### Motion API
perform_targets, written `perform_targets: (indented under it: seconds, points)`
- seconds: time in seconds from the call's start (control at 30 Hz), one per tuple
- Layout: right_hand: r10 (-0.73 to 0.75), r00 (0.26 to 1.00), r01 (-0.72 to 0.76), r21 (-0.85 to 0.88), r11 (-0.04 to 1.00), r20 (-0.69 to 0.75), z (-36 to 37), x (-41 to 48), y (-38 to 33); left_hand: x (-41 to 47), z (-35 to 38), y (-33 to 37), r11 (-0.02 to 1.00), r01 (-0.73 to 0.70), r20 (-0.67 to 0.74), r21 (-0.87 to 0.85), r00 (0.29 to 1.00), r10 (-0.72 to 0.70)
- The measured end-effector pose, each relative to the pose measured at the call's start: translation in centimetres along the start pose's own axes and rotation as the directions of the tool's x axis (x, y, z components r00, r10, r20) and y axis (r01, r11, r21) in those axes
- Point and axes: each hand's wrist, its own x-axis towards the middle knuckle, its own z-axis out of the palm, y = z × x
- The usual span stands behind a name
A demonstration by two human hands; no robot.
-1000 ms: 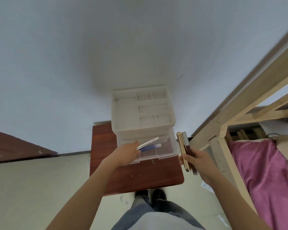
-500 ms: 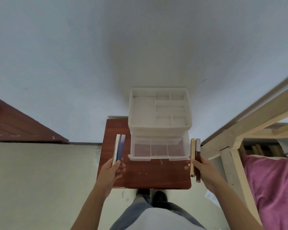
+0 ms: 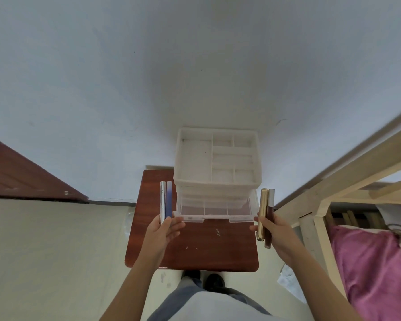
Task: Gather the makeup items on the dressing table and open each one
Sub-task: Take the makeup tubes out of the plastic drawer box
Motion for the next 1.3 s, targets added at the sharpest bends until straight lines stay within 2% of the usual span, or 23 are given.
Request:
perform_targets:
  seconds: [0.17,0.5,0.77,1.0,1.1,1.3]
  points:
    - [-0.005,0.999,0.005,0.012,1.0,0.046,0.6,1.3,-1.5,1.7,0.6,1.1,0.998,-0.017,0.042,-0.059,0.999,0.019]
    - [-0.041,0.997,0.039,0.033,0.999,0.064,1.6,3.6,-3.4,4.2,2.0,2.6,0.997,-0.023,0.137,-0.067,0.99,0.032]
    - [-0.048,0.998,0.049,-0.028,0.998,0.044,1.9,4.2,-3.7,4.9,2.0,3.5,0.999,-0.013,0.143,-0.038,0.99,0.019]
    - [-0.039,0.999,0.044,-0.182,0.982,0.03,2.1,3.0,-3.4,4.0,0.6,3.2,0.996,-0.065,0.187,0.054,0.981,0.054]
    - [-0.019,0.998,0.03,-0.213,0.977,0.053,2.3,2.4,-3.7,4.0,0.0,3.5,0.997,-0.078,0.248,0.008,0.966,0.074]
    - [-0.012,0.995,0.034,-0.224,0.974,0.1,3.3,1.4,-5.4,4.8,0.8,4.8,0.986,-0.011,0.345,-0.166,0.936,0.069]
